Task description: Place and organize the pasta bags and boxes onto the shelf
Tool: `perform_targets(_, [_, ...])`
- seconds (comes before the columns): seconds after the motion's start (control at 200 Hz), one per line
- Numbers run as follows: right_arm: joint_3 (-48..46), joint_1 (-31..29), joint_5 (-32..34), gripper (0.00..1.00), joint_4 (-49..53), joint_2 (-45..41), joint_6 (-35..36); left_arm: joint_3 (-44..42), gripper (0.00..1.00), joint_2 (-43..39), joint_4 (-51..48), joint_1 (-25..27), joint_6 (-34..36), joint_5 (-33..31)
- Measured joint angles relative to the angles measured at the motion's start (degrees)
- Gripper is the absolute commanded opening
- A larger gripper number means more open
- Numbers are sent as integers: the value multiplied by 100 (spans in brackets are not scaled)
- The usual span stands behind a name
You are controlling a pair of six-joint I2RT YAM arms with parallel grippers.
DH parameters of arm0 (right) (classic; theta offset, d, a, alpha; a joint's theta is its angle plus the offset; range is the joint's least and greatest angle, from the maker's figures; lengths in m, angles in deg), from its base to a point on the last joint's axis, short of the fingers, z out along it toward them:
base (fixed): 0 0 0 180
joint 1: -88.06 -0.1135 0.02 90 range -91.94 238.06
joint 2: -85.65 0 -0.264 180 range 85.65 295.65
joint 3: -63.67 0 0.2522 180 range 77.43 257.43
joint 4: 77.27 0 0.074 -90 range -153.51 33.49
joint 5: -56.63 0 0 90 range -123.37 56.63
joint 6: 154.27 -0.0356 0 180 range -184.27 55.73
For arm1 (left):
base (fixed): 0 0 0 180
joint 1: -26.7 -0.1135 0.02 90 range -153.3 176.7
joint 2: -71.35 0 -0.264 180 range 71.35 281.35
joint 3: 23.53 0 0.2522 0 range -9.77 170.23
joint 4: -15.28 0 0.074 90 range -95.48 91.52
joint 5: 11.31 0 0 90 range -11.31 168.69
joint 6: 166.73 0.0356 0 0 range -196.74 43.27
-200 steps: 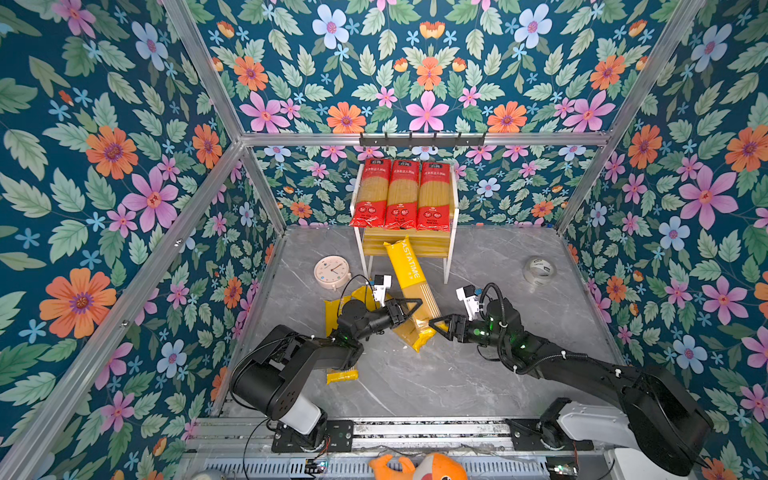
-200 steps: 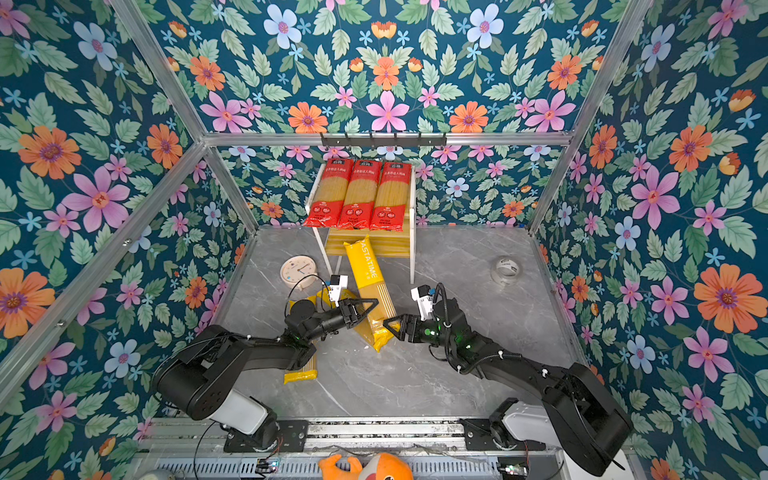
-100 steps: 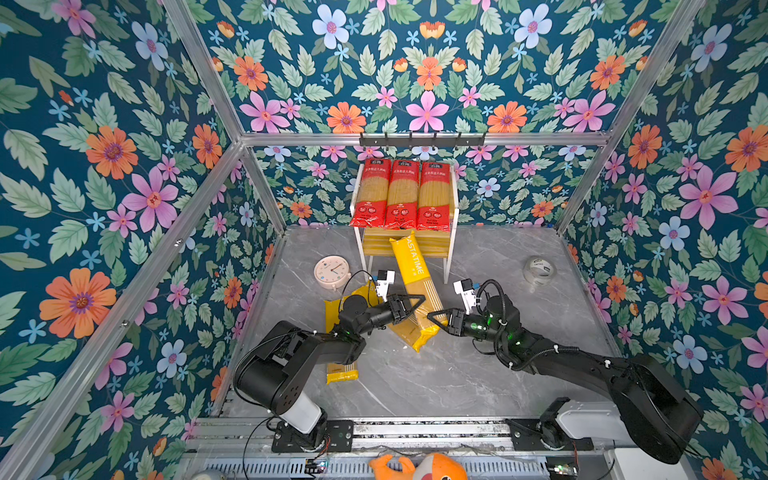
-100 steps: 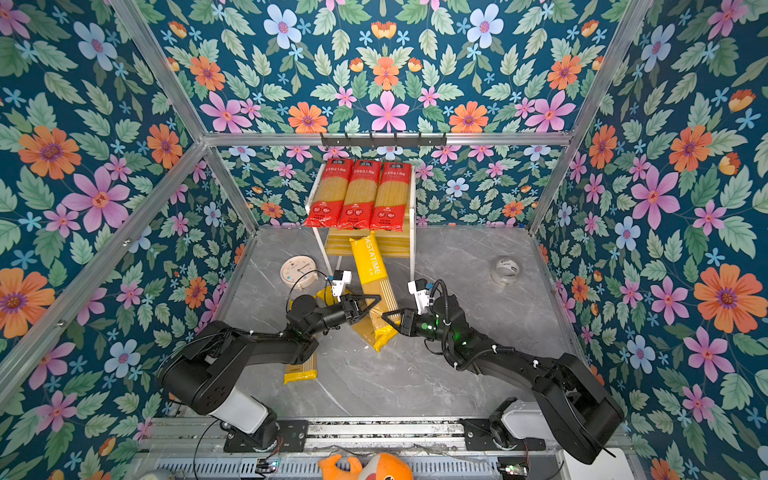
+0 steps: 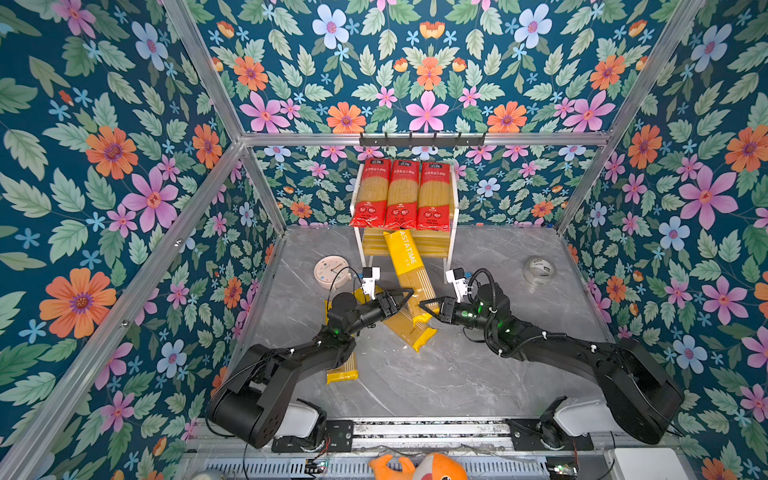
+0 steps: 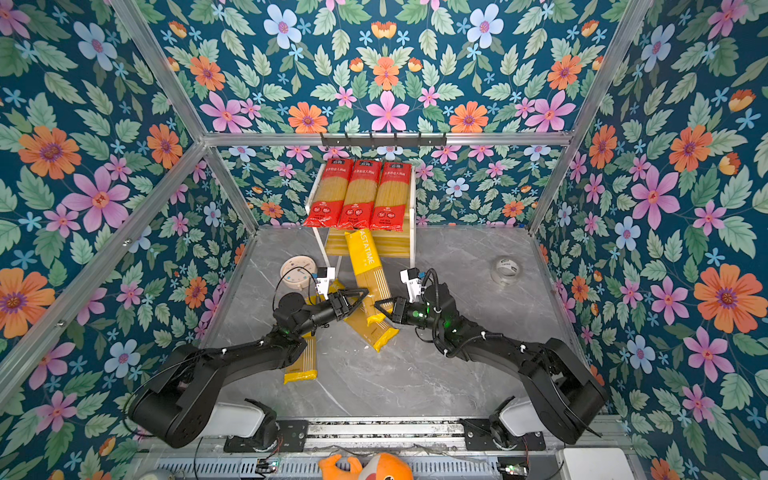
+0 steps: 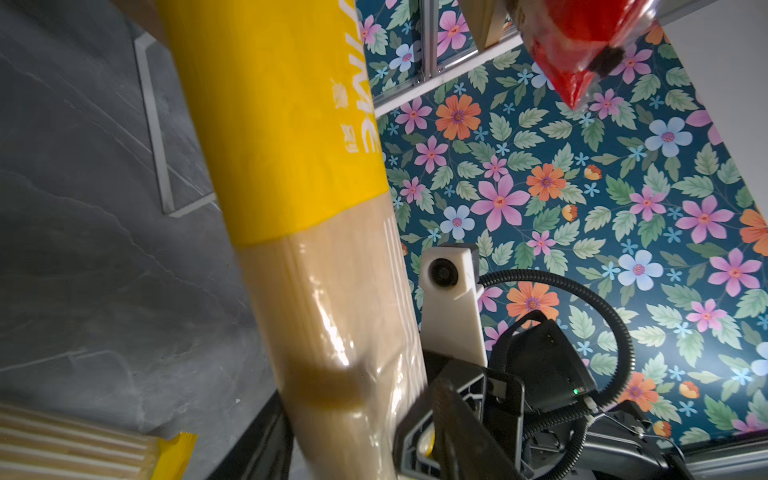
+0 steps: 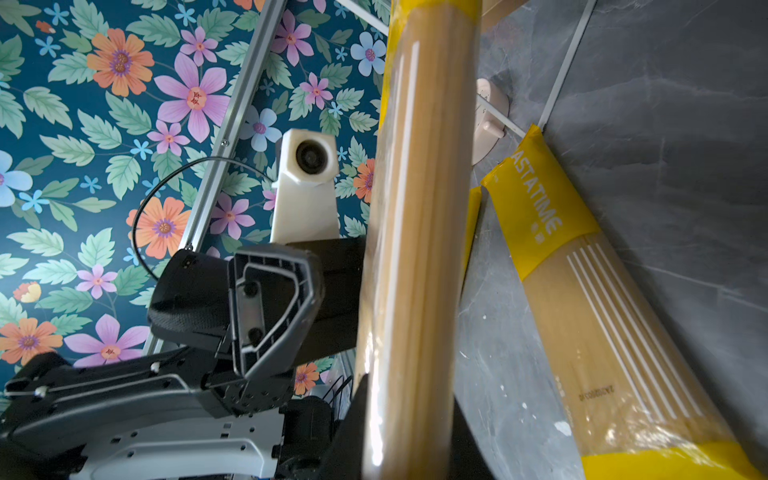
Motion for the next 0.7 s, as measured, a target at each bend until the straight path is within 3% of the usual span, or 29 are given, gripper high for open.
perform_targets(0.46, [1862,63,876,0,-457,2105,-841,-444,63,-2208,-3056,-354,1182,-1180])
perform_targets(0.7, [2343,57,1029,0,-503,2490,-1180,-240,64,-3080,-4614,-382,1843,-2208])
